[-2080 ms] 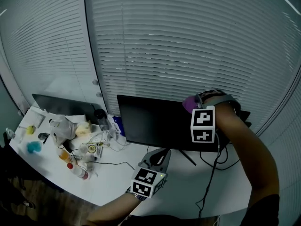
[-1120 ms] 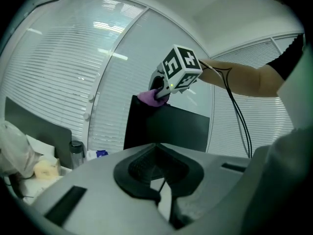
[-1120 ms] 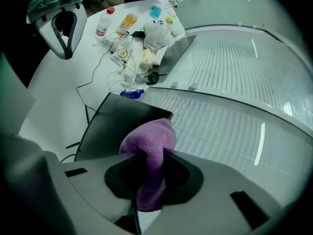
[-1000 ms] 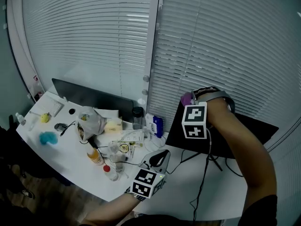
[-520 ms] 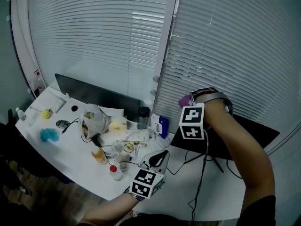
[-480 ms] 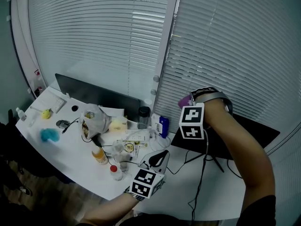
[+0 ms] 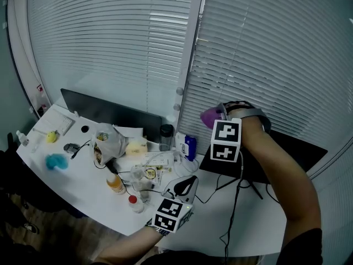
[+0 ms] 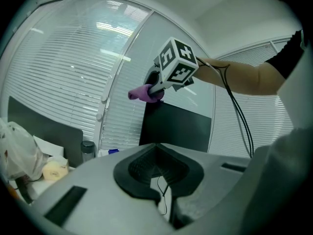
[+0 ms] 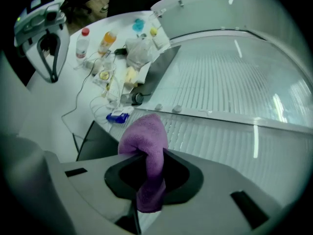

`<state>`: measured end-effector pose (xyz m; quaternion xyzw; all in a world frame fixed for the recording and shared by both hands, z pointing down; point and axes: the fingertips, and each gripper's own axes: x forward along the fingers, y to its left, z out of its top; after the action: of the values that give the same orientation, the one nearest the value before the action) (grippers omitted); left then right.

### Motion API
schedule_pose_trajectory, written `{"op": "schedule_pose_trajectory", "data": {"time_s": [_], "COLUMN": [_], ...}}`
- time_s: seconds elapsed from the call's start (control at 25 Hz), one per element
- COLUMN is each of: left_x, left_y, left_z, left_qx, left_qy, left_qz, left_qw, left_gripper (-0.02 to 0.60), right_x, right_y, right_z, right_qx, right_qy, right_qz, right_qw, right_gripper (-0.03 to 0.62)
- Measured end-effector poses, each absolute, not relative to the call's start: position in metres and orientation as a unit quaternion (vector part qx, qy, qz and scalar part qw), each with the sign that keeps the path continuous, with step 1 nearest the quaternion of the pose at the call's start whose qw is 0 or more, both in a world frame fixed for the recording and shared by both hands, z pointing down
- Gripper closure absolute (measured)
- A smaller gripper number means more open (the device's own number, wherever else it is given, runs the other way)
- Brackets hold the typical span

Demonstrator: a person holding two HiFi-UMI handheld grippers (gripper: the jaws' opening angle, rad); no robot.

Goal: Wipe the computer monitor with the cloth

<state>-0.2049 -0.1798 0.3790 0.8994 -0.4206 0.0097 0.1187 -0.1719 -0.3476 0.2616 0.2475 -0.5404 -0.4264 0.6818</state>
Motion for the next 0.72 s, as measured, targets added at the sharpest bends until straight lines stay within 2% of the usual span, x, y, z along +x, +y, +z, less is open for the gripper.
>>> {"op": "schedule_pose_trajectory", "data": {"time_s": [0.12,0.28,0.56,0.64,0.72], "left_x": [-0.204,-0.201,-0.197,-0.196,-0.194], "left_y": [-0.178,-0.18,-0.185,-0.184,-0.182], "left_z": [0.373,0.372,0.374,0.377,0.379], "left_qx": [0.901,0.903,0.903,0.903,0.903], "left_qy": [-0.418,-0.415,-0.414,-0.413,-0.412], "left_qz": [0.005,0.003,0.006,0.009,0.012], "left_qw": [0.117,0.114,0.116,0.119,0.122], "left_gripper": [0.575,0.575,0.575,0.575,0.575], "right_x": [-0.19,-0.205,-0.181,-0.171,-0.165], "right_y": [-0.34,-0.325,-0.315,-0.318,-0.322], "right_z": [0.238,0.203,0.19,0.209,0.232], "right_qx": [0.313,0.402,0.429,0.42,0.412], "right_qy": [-0.631,-0.757,-0.898,-0.885,-0.867], "right_qz": [-0.395,-0.303,0.094,0.194,0.267], "right_qw": [0.59,0.416,0.023,-0.045,-0.082], "right_gripper": [0.516,0.516,0.516,0.516,0.516]}}
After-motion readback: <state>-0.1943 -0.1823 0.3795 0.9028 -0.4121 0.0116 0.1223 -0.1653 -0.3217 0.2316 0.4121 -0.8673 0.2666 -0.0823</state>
